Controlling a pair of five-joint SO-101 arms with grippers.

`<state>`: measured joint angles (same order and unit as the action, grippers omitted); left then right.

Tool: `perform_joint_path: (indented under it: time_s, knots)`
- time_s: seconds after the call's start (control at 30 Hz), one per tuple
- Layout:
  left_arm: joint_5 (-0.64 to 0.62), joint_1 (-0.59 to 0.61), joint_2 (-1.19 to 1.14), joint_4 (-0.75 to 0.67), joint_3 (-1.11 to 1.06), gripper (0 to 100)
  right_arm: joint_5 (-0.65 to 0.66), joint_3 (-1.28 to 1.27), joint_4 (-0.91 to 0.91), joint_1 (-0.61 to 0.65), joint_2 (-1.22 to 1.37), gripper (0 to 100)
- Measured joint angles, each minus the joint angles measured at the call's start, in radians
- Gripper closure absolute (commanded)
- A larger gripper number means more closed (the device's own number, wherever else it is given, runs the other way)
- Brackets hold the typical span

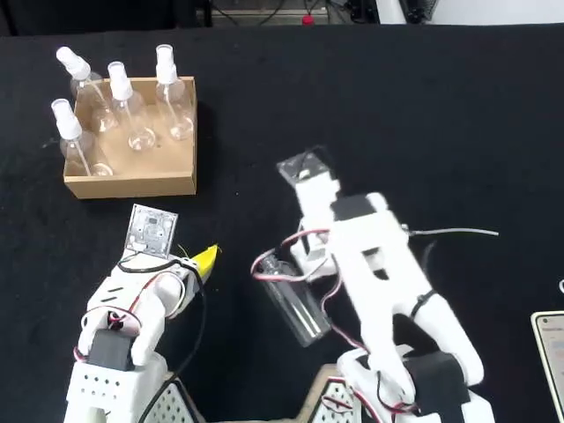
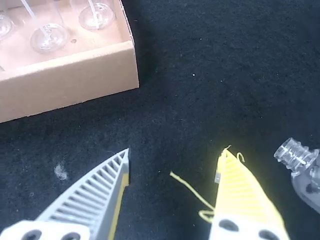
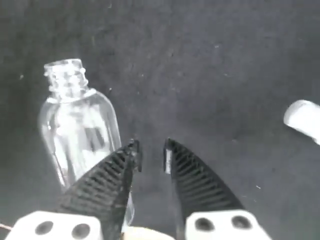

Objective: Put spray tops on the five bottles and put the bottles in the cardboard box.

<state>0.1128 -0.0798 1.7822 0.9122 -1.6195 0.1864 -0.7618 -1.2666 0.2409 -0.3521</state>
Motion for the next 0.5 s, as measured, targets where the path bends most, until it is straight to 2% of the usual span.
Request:
perform_joint_path:
  time_s: [0.17,0.33,0.5]
  knots:
    - [0.000,0.000,0.000,0.000,0.000,73,0.169,0.054,-0.117,-0.063,0.000,92.3]
    - [0.000,0.000,0.000,0.000,0.000,73,0.396,-0.048,-0.109,-0.063,0.000,92.1]
    - [0.000,0.000,0.000,0.000,0.000,73,0.473,-0.186,-0.037,-0.063,-0.055,92.1]
